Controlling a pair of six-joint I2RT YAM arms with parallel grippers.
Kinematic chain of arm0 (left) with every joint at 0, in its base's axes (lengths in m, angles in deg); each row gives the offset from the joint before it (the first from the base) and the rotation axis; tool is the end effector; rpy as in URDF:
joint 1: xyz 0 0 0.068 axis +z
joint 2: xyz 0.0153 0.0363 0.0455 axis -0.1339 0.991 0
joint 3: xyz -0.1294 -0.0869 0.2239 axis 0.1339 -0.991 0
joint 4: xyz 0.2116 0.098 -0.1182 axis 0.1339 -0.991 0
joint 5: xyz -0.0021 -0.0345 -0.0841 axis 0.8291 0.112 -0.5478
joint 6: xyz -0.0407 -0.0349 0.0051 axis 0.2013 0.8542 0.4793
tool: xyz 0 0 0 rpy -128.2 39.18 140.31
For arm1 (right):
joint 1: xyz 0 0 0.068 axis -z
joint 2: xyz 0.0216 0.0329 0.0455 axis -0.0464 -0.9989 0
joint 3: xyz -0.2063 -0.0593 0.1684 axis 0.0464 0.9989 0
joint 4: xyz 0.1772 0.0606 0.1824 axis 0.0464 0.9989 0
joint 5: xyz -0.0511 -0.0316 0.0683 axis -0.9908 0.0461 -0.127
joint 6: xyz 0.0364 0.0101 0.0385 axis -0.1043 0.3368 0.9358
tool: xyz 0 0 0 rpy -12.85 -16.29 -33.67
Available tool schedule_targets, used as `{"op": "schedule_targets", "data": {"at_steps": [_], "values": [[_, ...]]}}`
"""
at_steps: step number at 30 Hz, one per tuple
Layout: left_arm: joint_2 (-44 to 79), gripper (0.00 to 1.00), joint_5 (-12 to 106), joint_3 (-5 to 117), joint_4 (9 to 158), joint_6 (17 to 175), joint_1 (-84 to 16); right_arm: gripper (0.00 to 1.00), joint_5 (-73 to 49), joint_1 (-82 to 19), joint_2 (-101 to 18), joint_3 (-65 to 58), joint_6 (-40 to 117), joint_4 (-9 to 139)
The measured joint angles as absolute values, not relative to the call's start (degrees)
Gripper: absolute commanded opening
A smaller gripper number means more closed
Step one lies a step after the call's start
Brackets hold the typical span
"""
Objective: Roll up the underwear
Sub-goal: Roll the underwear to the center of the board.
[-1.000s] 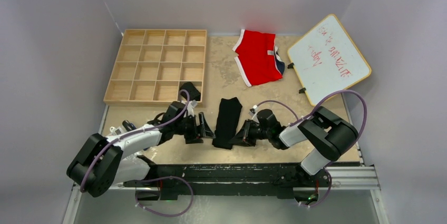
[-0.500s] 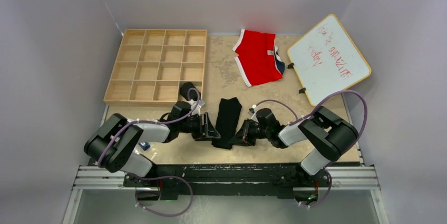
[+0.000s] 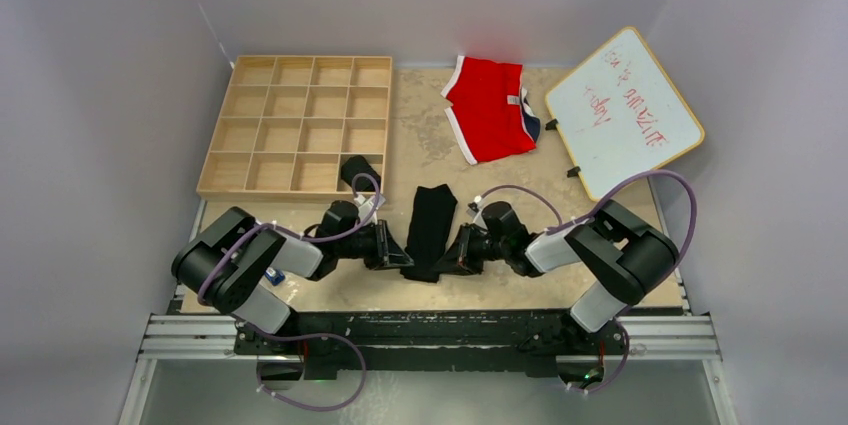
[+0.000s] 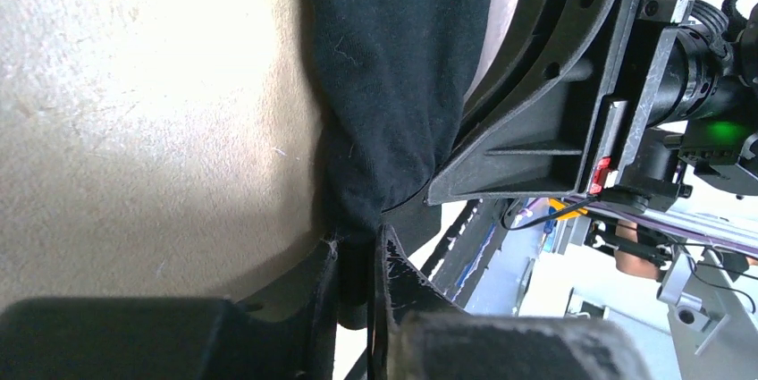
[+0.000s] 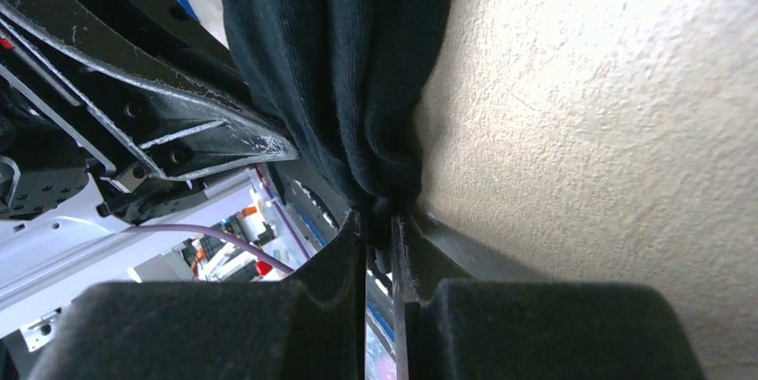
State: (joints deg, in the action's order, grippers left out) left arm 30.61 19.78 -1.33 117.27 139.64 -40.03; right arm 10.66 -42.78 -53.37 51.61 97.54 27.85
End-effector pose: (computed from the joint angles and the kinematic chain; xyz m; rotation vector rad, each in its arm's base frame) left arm 0.1762 -0.1358 0.0960 -0.1102 2.5367 -1.4237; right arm 0.1801 0.1749 0.1008 0.2278 2.5803 1.4688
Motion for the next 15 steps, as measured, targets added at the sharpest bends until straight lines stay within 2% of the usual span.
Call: {"op": "schedule_targets", "data": {"at_steps": [3,8,13,15], "values": [[30.5,0.0,19.7,-1.3,117.2,139.7,-40.0,0.21,10.7,-42.8,-53.3,51.5,97.0,28.0],[29.3,0.0,20.4,0.3,112.6,139.1,-40.1,0.49,9.8,-42.0,-48.9,51.5,92.8,31.3],[27.4,0.0,21.2,3.9,103.3,136.4,-40.1,0.58,3.1,-40.0,-36.0,47.7,77.6,45.2],[27.2,0.0,21.2,5.3,100.2,135.6,-40.1,0.64,0.6,-39.9,-31.1,45.8,70.9,46.7]]}}
